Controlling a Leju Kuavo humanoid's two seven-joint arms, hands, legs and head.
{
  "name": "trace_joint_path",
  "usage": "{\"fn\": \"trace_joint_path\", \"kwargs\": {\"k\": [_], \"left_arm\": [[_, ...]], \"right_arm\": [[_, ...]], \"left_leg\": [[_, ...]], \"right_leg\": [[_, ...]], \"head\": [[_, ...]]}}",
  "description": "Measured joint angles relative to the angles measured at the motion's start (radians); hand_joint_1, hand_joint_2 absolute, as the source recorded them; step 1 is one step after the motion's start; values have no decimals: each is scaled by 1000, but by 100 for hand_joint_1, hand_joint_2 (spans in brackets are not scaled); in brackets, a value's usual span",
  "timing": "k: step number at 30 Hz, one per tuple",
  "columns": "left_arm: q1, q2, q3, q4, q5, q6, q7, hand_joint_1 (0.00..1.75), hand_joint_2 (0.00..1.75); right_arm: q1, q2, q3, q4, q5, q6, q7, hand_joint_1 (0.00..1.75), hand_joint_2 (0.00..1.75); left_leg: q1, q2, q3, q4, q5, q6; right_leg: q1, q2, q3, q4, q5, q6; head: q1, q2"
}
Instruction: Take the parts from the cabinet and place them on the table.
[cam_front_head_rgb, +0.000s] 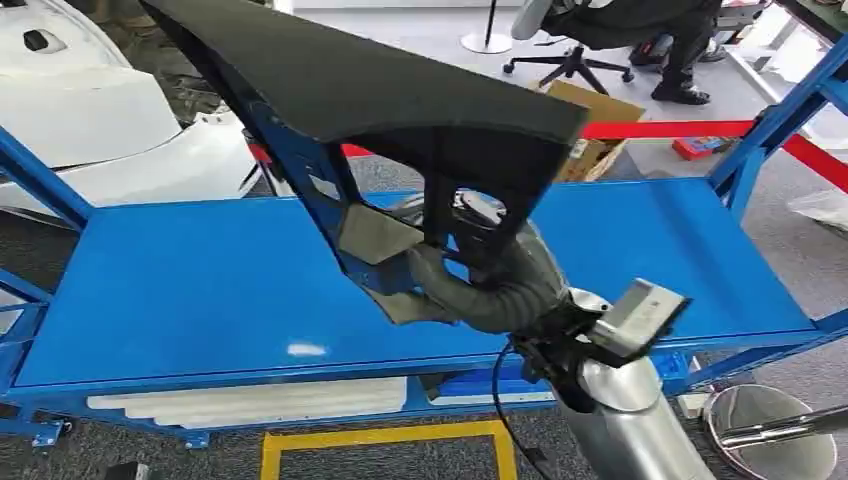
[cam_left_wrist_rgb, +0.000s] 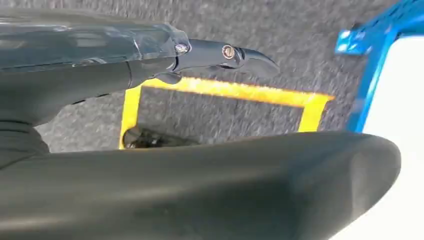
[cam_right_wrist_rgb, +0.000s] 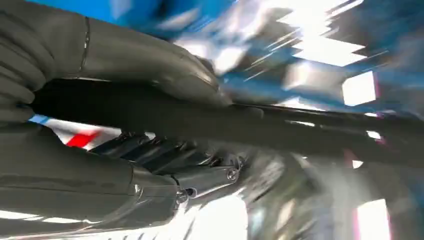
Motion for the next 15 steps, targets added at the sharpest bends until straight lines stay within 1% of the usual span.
{"fn": "trace_joint_path", "kwargs": {"k": [2, 5, 11, 15], "left_arm": [[-1, 0, 3, 0, -16, 0, -12, 0, 175], [-2, 0, 3, 0, -36, -7, -14, 0, 175], [6, 1, 5, 0, -51, -7, -11, 0, 175], [9, 2, 9, 0, -59, -2, -8, 0, 175]], "right_arm": [[18, -13, -1, -23, -72, 37, 3, 175, 175], [47, -30, 6, -34, -124, 73, -2, 175, 175], [99, -64, 40, -34, -147, 78, -7, 175, 175], [108, -94, 59, -33, -164, 81, -4, 175, 175]], "left_leg": [[0, 0, 0, 0, 0, 0], [0, 0, 0, 0, 0, 0], [-2, 0, 0, 0, 0, 0], [-5, 0, 0, 2, 0, 1]], "right_leg": [[0, 1, 0, 0, 0, 0], [0, 0, 0, 0, 0, 0], [-1, 0, 0, 0, 0, 1], [-4, 0, 0, -1, 1, 2]], "head": [[0, 0], [0, 0], [0, 0], [0, 0]]}}
